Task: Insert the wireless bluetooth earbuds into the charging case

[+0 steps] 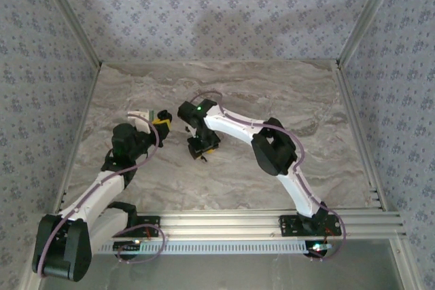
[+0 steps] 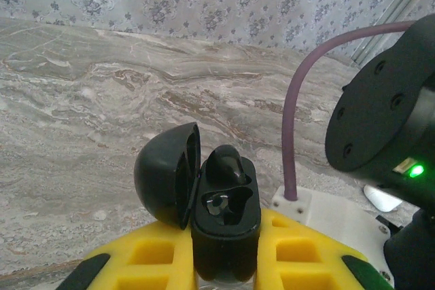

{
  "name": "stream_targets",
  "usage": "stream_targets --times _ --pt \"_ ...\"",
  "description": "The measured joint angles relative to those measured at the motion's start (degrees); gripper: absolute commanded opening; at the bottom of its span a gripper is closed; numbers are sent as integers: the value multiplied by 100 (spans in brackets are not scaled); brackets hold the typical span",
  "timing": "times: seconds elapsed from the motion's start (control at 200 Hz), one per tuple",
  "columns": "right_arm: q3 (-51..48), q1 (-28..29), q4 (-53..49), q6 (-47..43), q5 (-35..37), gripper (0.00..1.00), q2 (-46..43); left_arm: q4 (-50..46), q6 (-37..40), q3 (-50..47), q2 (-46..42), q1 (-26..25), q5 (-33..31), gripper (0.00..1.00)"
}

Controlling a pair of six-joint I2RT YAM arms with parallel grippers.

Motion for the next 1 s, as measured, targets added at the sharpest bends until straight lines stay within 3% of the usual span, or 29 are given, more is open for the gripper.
stream_targets --times 0.72,1.004 --pt "9 46 282 125 57 32 269 -203 0 0 -120 0 -24 16" --pt "9 46 260 125 234 33 273 -249 4 0 -153 0 -35 16"
